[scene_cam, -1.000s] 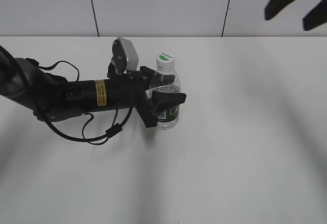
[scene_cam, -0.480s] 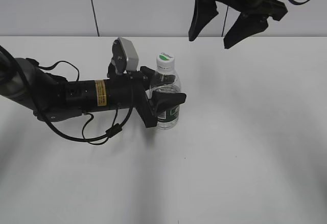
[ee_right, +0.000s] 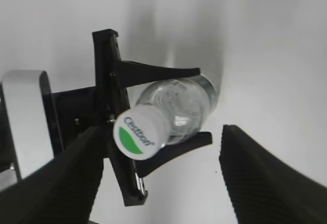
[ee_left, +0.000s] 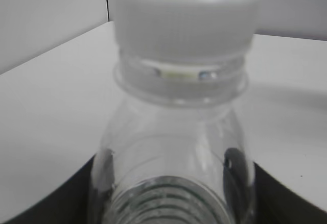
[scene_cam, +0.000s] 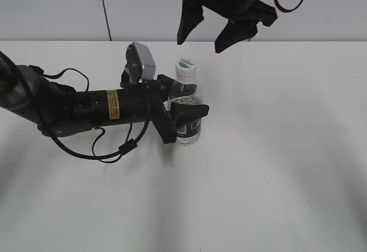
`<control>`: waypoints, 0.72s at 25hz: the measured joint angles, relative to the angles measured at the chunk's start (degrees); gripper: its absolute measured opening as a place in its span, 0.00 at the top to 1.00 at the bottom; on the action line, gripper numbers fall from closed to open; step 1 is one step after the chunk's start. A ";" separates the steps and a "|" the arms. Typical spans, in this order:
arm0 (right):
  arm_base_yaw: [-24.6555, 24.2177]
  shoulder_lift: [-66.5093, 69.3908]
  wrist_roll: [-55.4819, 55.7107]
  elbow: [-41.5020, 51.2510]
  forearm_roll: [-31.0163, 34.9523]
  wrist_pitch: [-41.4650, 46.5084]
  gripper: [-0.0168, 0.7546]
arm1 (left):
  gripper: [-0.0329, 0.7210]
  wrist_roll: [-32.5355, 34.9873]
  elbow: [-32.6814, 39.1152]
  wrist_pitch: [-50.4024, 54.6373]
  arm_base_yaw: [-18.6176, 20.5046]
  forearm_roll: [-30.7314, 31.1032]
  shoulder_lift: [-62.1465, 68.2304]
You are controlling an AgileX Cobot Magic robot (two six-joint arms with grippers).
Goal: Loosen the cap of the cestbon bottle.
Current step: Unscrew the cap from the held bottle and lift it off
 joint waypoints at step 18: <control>2.65 4.04 0.09 -0.95 -2.43 -0.73 0.27 | 0.43 0.00 -0.10 0.00 0.00 0.00 0.00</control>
